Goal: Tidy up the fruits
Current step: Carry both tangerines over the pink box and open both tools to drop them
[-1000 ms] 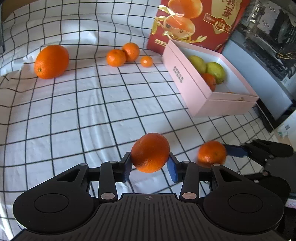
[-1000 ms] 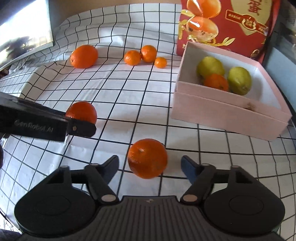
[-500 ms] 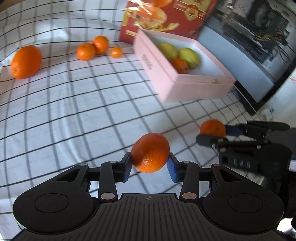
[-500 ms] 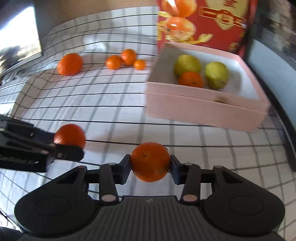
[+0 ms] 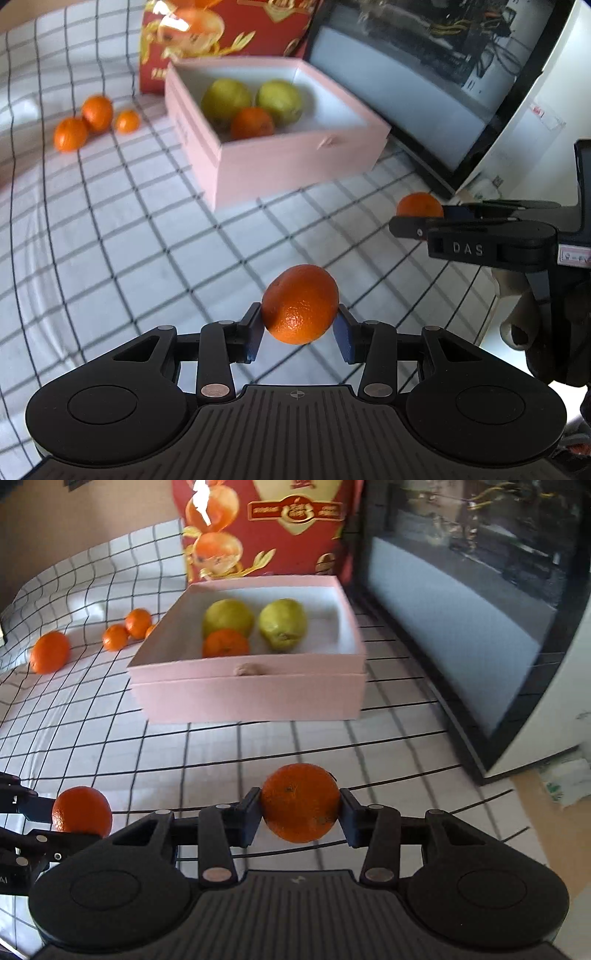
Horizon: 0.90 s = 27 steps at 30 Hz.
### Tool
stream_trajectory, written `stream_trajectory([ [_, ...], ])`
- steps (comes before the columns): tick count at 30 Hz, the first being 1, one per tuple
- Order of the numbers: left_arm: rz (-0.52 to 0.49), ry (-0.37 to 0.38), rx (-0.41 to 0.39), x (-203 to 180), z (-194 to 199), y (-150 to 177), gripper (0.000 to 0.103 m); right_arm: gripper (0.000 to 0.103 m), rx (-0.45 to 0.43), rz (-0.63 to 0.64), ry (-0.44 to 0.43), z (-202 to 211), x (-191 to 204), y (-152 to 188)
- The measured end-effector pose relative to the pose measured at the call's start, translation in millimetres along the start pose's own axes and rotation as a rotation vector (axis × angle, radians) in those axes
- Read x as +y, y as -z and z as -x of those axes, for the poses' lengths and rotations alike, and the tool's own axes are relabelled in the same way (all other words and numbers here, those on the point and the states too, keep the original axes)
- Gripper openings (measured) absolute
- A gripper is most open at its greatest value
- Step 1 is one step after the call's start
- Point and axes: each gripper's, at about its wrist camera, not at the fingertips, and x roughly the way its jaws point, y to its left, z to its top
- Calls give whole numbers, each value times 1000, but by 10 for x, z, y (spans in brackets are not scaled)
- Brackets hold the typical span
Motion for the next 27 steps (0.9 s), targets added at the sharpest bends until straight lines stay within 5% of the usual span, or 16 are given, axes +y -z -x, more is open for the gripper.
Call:
stream_trajectory([
  [8,-2,-45,-182,-110,146,-558,45,43,-115,21,-44,272,-164,-302],
  [16,58,-51,-336,28,202,-1567,46,43,-269,128,-112,432,-77,-876],
  [21,77,-95,-259,183,-59,-2082,46,43,-253,152,-170,200,-114,-1238],
  [27,103,-135,-124,250,-491,-2046,46,43,-128,112,-214,-322,-120,-1384],
])
